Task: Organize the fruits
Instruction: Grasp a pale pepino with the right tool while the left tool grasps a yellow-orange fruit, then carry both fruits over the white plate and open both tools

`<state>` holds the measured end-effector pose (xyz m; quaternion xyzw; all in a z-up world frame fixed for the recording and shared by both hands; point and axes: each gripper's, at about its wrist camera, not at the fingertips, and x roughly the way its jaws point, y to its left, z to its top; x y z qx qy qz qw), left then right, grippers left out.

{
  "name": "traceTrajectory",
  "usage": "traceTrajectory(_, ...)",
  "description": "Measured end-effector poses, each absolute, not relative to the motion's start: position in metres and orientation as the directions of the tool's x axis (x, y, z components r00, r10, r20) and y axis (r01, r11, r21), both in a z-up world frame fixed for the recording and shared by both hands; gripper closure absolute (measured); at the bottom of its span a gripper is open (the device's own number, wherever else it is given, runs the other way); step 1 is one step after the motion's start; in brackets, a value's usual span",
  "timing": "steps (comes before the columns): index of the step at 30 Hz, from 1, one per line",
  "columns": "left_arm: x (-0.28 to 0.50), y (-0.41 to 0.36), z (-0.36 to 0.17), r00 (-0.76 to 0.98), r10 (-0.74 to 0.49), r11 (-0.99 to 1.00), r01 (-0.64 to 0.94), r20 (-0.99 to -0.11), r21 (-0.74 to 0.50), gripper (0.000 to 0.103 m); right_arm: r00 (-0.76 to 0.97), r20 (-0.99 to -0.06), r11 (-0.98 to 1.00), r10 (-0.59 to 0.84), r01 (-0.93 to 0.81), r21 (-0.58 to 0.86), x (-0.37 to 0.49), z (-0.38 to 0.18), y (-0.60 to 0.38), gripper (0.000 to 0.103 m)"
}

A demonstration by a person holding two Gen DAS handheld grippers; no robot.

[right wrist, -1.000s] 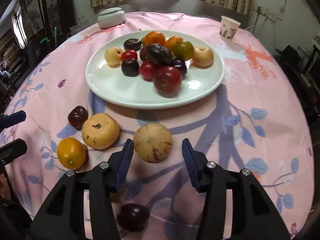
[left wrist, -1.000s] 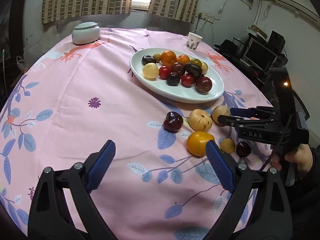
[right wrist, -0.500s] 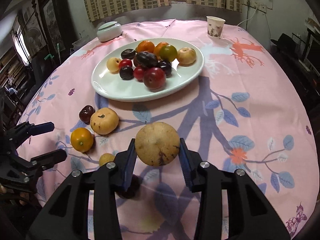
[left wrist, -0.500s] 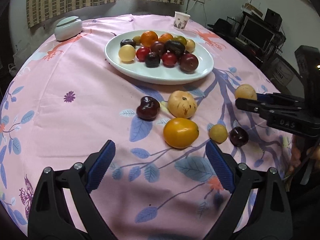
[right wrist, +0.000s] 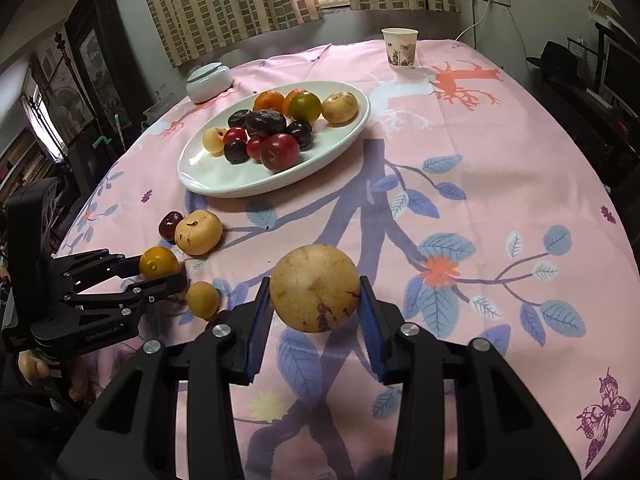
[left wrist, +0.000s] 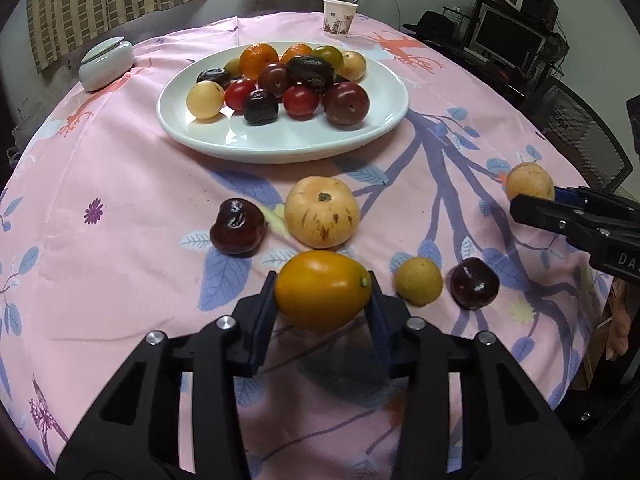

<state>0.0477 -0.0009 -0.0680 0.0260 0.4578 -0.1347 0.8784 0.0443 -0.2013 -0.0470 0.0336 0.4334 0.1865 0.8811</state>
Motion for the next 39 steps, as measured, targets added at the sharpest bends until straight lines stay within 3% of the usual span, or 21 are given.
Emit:
traceTrajectory(22, 0.05, 0.02, -0.032, 0.604, -0.208, 0.964, 0.262, -0.77, -0.055, 0.06, 0.508, -0.778, 0.909, 0.37, -0.372, 0.189, 0.052, -0.041, -0.166, 0.061)
traceTrajectory(31, 0.148, 0.054, 0.013, 0.61, -0.172, 0.974, 0.221, -0.773, -0.042, 0.06, 0.426, -0.785, 0.803, 0.449, -0.577, 0.147, 0.109, 0.001, -0.106, 0.061)
traceTrajectory(39, 0.239, 0.06, -0.013, 0.54, -0.154, 0.984, 0.16, -0.828, -0.079, 0.06, 0.484, -0.788, 0.801, 0.381, -0.599, 0.019, 0.175, -0.01, -0.044, 0.061)
